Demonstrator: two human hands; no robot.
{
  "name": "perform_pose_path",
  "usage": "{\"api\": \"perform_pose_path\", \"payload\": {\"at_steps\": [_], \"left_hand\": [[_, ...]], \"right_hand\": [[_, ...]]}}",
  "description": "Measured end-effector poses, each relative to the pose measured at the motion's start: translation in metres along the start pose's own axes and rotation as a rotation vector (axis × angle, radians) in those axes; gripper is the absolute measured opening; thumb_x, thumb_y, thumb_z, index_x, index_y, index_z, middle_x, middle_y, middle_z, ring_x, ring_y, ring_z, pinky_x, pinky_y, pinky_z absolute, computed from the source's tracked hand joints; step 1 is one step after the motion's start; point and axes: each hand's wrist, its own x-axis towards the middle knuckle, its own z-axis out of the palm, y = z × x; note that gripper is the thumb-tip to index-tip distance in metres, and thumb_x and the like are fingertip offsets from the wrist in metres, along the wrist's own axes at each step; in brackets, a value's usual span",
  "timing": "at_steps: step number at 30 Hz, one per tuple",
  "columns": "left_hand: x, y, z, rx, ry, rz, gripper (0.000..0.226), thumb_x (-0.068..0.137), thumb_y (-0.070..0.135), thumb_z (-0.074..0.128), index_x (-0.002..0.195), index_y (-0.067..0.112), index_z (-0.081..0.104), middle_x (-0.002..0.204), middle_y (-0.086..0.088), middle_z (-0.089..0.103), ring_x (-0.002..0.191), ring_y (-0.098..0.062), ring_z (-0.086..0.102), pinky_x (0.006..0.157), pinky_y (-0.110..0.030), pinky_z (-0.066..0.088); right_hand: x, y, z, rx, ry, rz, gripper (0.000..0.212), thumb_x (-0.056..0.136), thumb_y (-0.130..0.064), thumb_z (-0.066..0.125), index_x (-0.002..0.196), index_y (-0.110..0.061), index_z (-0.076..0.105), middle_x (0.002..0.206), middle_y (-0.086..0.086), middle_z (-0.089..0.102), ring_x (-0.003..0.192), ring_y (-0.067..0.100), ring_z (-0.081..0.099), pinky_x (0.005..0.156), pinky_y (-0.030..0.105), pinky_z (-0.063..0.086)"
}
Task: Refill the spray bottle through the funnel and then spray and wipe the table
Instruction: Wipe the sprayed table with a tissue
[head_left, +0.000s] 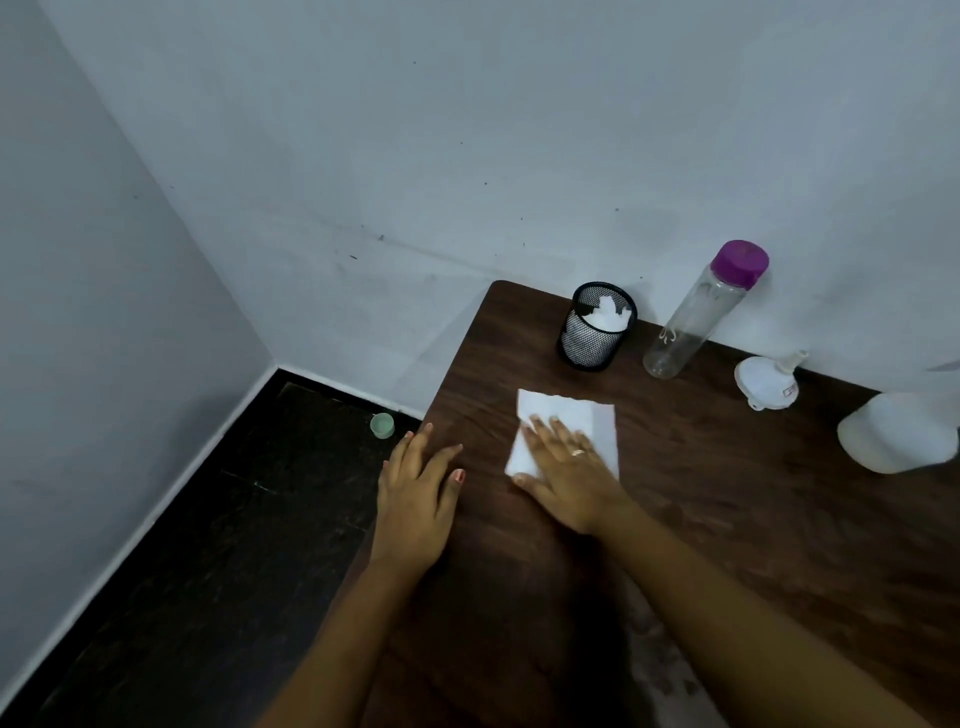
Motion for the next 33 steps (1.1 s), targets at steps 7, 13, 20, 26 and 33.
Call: {"api": "perform_pose_path", "payload": {"at_steps": [7, 13, 20, 26, 33], "left_hand": [[0.010, 0.005, 0.008, 0.007, -0.021, 0.067, 0.051, 0.093, 0.047, 0.025, 0.134, 0.029, 0.049, 0.153, 0.001, 0.031, 0.144, -0.019, 0.018, 0.116, -0.050, 0.021], [0.010, 0.006, 0.008, -0.026, -0.030, 0.066, 0.051, 0.092, 0.051, 0.029, 0.136, 0.032, 0.047, 0.153, 0.003, 0.030, 0.145, -0.019, 0.016, 0.117, -0.047, 0.020], [0.015, 0.011, 0.004, -0.076, 0.006, 0.078, 0.043, 0.097, 0.041, 0.037, 0.139, 0.033, 0.042, 0.153, 0.004, 0.029, 0.144, -0.016, 0.018, 0.117, -0.046, 0.021], [0.022, 0.015, 0.004, -0.124, 0.034, 0.074, 0.045, 0.096, 0.037, 0.036, 0.141, 0.034, 0.037, 0.154, 0.005, 0.028, 0.143, -0.014, 0.020, 0.116, -0.046, 0.023], [0.025, 0.014, 0.007, -0.140, 0.040, 0.051, 0.046, 0.097, 0.035, 0.043, 0.142, 0.036, 0.034, 0.154, 0.005, 0.026, 0.142, -0.012, 0.018, 0.116, -0.048, 0.023]], "right_hand": [[-0.027, -0.051, 0.024, 0.008, -0.024, -0.307, 0.076, 0.088, -0.067, 0.009, 0.152, -0.026, -0.003, 0.157, -0.008, -0.009, 0.145, 0.012, -0.013, 0.115, 0.036, -0.013], [-0.059, 0.008, 0.020, -0.004, -0.038, -0.218, 0.067, 0.087, -0.069, 0.003, 0.145, -0.039, -0.012, 0.154, -0.018, -0.013, 0.142, 0.005, -0.019, 0.118, 0.035, -0.011], [0.003, -0.011, 0.006, 0.090, 0.043, 0.062, 0.113, 0.056, -0.079, -0.029, 0.152, -0.026, -0.002, 0.160, -0.009, -0.007, 0.148, 0.015, -0.009, 0.117, 0.038, -0.006], [0.001, -0.062, 0.008, 0.096, -0.009, -0.193, 0.101, 0.065, -0.070, -0.021, 0.152, -0.022, -0.001, 0.160, -0.005, -0.005, 0.145, 0.015, -0.014, 0.116, 0.038, -0.010], [-0.048, -0.010, 0.030, -0.085, 0.028, -0.274, 0.062, 0.097, -0.059, 0.017, 0.151, -0.031, 0.005, 0.158, -0.010, 0.017, 0.145, 0.014, 0.015, 0.120, 0.040, 0.004]]}}
